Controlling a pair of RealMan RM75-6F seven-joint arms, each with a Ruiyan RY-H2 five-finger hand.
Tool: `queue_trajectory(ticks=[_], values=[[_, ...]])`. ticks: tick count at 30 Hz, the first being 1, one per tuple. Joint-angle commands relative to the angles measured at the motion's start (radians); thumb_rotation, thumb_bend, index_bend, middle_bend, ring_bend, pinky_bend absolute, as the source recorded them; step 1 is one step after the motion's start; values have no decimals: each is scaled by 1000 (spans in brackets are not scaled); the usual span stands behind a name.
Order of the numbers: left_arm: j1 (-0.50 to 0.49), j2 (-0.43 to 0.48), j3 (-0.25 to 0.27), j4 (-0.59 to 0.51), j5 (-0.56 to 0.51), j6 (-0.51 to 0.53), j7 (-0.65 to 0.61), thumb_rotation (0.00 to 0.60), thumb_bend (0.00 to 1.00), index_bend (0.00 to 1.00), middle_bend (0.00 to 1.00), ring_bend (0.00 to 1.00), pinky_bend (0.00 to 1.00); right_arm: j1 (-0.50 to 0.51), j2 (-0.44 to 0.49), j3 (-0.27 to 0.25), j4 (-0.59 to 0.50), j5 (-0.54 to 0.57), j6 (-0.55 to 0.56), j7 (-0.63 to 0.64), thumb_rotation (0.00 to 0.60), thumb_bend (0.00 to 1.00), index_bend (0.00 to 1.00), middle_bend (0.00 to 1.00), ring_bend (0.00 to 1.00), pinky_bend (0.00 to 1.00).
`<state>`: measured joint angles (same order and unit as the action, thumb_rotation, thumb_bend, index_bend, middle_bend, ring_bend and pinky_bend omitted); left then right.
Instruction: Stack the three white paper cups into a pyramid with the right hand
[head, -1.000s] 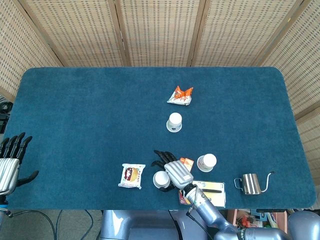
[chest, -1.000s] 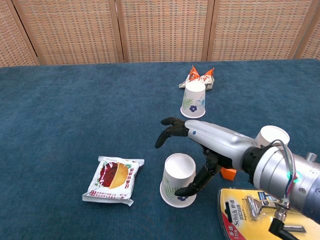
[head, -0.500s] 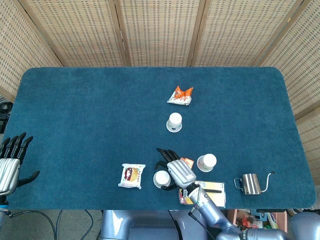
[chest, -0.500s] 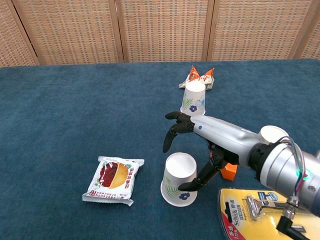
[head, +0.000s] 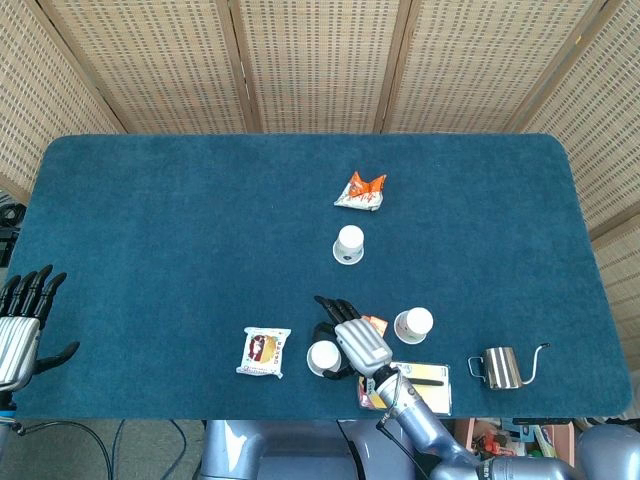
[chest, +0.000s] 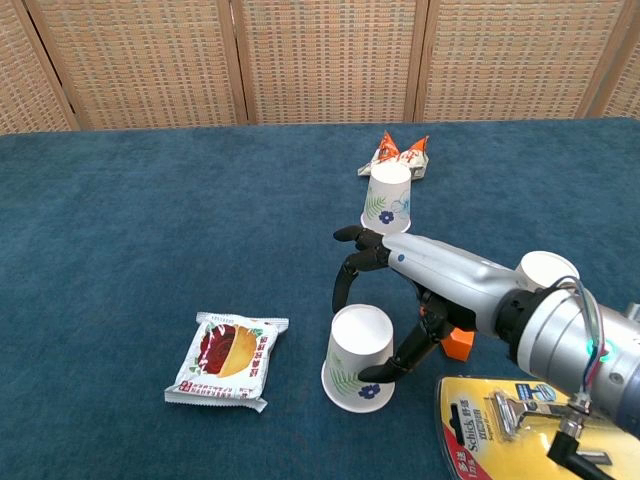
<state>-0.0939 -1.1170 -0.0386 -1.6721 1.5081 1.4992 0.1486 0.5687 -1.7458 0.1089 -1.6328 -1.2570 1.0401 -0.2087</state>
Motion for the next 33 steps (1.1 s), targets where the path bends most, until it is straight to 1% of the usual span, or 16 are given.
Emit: queue_trajectory(ticks=[1,10,16,26,28,33], values=[[1,-1,0,2,11,8,-8,600,196,0,0,0,0,-1,2,1,4,1,-1,6,600,12,478,0,0,0],[2,1,1,5,12,8,-17,600,195,0,0,0,0,-6,-3,-4,2,-11,10,8,600,12,515,15,0,0],[1,2,1,5,7,3,-17,600,196,0,0,0,0,-6,10,8,-31,-18,27,-10,600,12,522,18,0,0],[3,5,0,2,8,8,-17,600,195,0,0,0,0,3,80,58,-137,-28,74,-82,600,12,522,18,0,0],[3,5,-1,1,8,9,-18,600,195,0,0,0,0,3,105,79,-156,-28,92,-97,600,12,522,18,0,0],[4,5,0,1,9,10,-17,600,195,0,0,0,0,8,149,109,-190,-18,106,-122,600,12,522,18,0,0]])
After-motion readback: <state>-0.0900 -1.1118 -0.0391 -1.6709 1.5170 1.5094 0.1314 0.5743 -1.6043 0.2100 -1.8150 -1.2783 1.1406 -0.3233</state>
